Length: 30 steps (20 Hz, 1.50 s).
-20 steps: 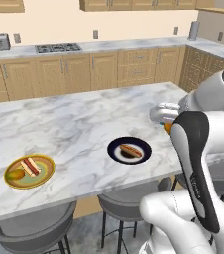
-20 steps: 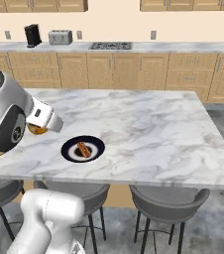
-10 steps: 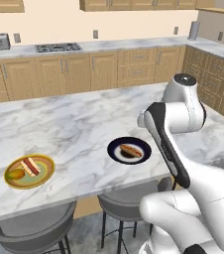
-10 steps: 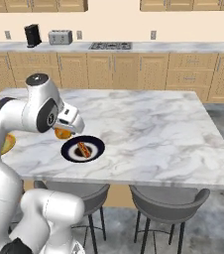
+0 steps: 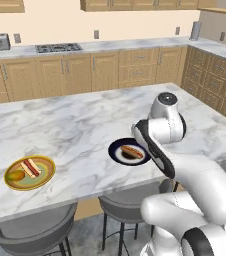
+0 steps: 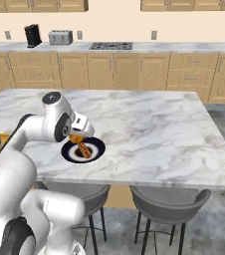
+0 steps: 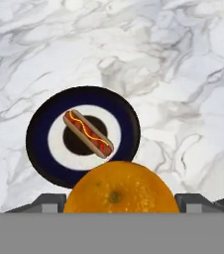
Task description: Pick up the orange and mango from the fridge and place one fruit on each plate on the dining counter.
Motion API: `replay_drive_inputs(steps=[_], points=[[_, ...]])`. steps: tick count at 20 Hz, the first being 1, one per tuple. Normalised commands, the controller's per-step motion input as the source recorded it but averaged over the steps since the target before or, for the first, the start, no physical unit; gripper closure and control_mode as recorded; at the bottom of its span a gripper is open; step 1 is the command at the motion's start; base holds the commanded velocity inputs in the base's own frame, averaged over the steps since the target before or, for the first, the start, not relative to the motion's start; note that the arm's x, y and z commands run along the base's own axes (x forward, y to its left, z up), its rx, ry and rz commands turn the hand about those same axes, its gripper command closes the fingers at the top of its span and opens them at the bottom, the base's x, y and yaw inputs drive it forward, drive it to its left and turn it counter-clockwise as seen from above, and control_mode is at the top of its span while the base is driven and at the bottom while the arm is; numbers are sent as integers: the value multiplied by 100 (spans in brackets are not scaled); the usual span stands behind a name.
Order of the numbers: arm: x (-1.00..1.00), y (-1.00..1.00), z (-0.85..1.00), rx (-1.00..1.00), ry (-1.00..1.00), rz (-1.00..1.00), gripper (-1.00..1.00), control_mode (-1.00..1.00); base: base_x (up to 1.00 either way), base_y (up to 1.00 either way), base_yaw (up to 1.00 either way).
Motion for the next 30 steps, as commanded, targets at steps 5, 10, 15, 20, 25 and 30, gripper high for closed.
replay_drive_inputs(steps=[5, 10, 15, 20, 25, 30], points=[[63, 0, -54, 0, -3, 0, 100, -100, 0, 0, 0], [75, 0, -25, 0, 1, 0, 100, -100, 0, 0, 0], [64, 0, -41, 0, 2, 0, 100, -100, 0, 0, 0], [21, 0, -49, 0, 3, 0, 100, -100, 0, 0, 0], [21, 0, -38, 0, 2, 0, -100, -100, 0, 0, 0], [16, 0, -10, 2, 1, 0, -100, -100, 0, 0, 0]])
